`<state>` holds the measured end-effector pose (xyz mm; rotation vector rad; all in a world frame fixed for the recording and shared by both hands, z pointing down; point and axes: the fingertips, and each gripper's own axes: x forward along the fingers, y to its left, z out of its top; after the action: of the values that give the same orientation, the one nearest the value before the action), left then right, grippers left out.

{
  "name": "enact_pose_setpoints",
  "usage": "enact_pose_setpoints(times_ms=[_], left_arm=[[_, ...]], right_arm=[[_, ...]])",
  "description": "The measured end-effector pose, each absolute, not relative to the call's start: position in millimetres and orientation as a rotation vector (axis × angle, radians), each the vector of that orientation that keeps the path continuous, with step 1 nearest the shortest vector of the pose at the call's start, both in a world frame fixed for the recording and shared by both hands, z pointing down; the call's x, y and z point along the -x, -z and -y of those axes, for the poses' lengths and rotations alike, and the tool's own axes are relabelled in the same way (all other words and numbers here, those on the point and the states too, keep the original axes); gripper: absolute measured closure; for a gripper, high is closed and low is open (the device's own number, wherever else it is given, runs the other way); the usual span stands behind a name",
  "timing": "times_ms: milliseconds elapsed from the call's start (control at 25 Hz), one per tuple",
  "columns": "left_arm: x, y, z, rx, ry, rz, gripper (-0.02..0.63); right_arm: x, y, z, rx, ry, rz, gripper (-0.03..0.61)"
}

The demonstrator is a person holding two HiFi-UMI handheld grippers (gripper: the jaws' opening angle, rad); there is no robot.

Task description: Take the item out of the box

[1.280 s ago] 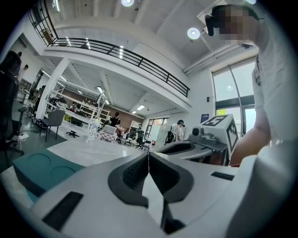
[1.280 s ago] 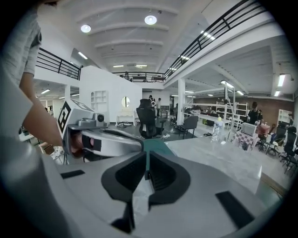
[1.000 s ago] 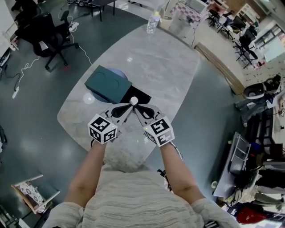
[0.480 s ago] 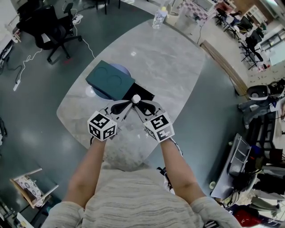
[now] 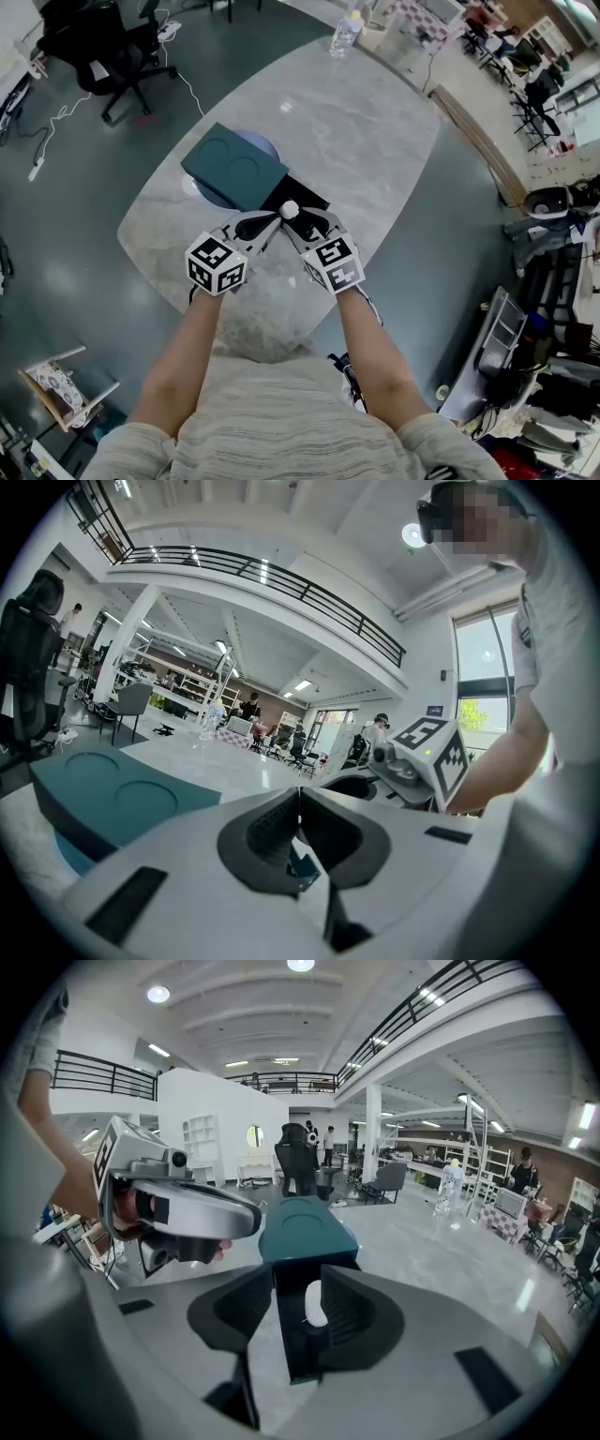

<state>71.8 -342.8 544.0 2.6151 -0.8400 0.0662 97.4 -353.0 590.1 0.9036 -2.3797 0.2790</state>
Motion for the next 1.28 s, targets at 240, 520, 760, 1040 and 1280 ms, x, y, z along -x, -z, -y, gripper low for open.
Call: enact_pose_setpoints(times_ms=[240,520,760,1040,1280], left_arm=[[-73.8,-551.5,348.6,-2.599,-0.073,0.833,0.592],[-73.2,-556.1,354.3,-2.584,-0.07,0.836,0.592],[-69.9,-557.0,357.5,-2.568,-0.066,0.842,0.592],[-67.4,-558.8,358.6,-2.56,-0.058,0.858,0.592],[-63.4,-560.5,358.5,-2.546,-0.056,0.865,0.592]], right_arm=[[-102.6,-607.7,362.3,-0.905,-0.309,2.336,0.377],[-100.9,-623.6,372.9,-0.907,-0.334,2.294,0.353],[-100.5,-633.2,379.9,-0.898,-0.373,2.25,0.345],[-101.5,-647.7,383.5,-0.89,-0.389,2.205,0.344],[-98.6,-656.5,388.9,-0.881,-0.406,2.172,0.344]])
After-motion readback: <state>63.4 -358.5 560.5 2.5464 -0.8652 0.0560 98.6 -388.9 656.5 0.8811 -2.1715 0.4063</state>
